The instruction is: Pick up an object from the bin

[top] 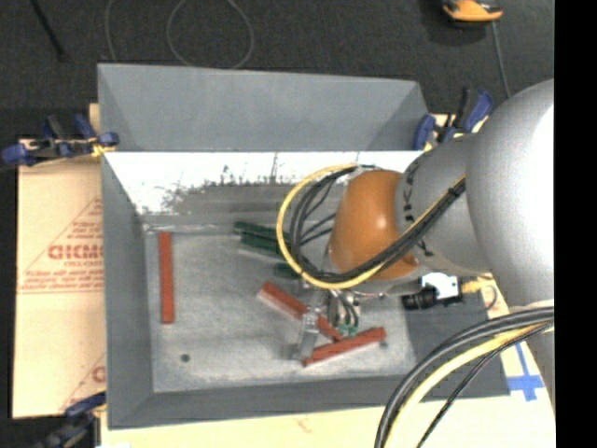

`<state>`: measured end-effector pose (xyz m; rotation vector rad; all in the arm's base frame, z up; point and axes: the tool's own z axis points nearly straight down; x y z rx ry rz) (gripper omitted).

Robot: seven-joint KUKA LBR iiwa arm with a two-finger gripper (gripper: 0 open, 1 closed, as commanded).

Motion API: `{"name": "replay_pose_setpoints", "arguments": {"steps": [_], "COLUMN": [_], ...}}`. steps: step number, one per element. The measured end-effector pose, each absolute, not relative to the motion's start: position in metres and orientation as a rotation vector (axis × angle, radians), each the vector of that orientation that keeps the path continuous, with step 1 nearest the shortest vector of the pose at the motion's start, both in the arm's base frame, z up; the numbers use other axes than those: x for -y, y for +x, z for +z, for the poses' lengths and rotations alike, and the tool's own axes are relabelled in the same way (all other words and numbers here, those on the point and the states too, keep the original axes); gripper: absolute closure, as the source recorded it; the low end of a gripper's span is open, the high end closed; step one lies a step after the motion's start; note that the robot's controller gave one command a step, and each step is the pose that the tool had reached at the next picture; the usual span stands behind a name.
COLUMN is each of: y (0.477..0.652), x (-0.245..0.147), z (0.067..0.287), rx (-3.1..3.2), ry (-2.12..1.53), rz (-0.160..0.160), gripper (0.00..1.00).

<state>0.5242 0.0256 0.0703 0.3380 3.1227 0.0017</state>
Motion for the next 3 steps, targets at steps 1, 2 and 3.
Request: {"name": "replay_pose_setpoints", "arguments": {"steps": [1,2,3], "y": [0.525,0.526,0.527], "x": [-0.025,-0.024,-0.023], "z": [0.071,0.071,0.084], "rx": [-3.122,-3.121,-3.121], "ry": [0.327,0.324,0.317], "rz": [-0.001,-0.002,-0.002], "gripper": [0.0,1.0,1.0]}}
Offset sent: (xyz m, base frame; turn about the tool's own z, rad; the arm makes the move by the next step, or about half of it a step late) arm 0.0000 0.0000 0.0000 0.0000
